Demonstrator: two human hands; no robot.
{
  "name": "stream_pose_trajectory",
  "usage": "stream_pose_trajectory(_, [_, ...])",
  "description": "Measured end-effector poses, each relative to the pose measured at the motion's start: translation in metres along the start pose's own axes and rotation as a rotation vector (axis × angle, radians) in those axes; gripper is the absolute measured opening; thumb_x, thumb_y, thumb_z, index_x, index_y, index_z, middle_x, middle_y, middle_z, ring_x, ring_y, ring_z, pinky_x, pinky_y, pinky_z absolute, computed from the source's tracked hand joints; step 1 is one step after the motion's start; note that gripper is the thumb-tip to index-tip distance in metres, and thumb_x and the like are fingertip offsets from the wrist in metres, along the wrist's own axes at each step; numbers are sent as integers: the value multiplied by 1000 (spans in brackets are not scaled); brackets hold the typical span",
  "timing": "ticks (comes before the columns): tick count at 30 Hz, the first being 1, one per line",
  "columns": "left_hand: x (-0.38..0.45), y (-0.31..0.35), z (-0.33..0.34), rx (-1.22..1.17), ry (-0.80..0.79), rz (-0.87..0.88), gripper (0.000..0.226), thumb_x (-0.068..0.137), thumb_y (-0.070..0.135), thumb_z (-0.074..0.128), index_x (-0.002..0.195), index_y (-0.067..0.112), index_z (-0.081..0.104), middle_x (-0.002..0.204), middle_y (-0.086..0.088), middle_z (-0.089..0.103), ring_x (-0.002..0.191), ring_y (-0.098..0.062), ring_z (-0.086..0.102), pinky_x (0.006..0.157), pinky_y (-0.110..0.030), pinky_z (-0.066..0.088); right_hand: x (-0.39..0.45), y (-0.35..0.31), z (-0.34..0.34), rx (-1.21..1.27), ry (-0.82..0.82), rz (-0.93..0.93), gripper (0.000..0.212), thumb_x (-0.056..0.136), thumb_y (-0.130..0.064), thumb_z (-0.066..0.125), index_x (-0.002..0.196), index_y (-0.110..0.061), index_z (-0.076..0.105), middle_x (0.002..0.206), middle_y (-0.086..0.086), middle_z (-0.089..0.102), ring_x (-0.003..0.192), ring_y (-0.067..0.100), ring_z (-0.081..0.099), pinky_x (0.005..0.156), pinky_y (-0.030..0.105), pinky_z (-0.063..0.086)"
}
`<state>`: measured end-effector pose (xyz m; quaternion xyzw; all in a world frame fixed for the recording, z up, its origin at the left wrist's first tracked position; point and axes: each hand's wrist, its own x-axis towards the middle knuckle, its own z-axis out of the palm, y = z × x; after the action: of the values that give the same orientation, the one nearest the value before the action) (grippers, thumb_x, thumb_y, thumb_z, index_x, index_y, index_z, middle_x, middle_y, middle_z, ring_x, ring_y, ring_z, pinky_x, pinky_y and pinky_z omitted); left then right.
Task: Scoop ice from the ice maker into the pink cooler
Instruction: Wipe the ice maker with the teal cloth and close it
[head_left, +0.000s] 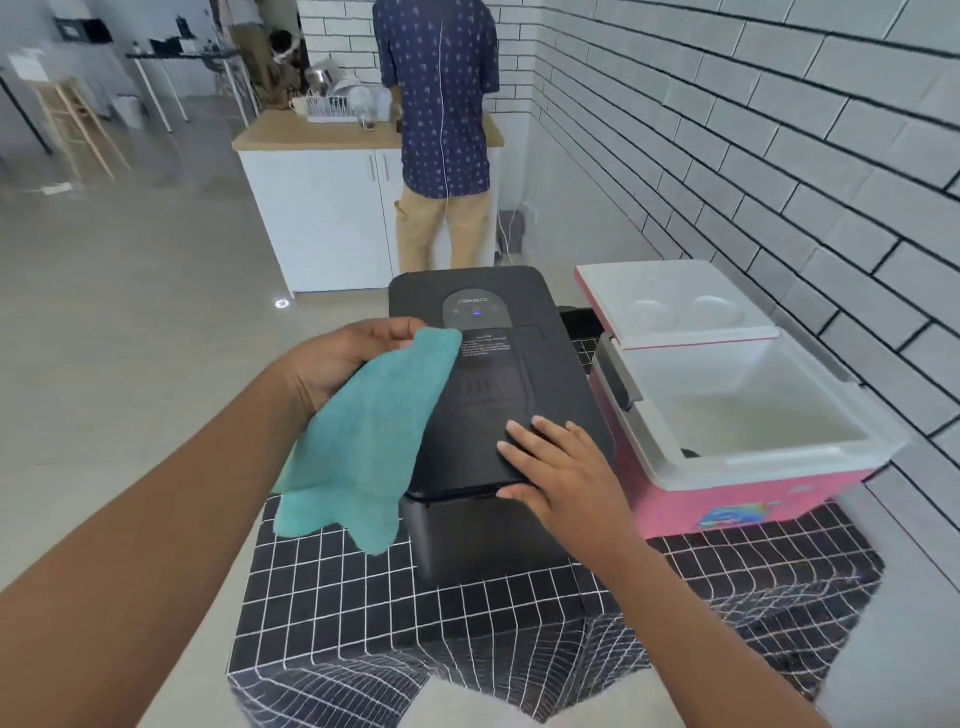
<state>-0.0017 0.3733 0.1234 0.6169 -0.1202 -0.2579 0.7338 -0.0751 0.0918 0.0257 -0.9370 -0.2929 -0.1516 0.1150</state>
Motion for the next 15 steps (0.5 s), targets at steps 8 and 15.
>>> stream_pose_trajectory(8, [25,-12,30,96,96,-48,12,83,12,65,95,10,66,82,-7,67,66,-15,65,62,-25,55,22,-15,-21,682,49,331,53,93,-58,40,124,-22,64,121,-19,63,125,-7,43,119,35,8])
stream_pose_trajectory(15, [49,-13,57,323,381,-41,11,95,15,60,102,11,67,92,-10,69,78,-21,62,79,-35,51,41,-5,-34,850,197,530,25,85,-31,69,68,-13,71,60,-9,65,59,10,60,63,36,52])
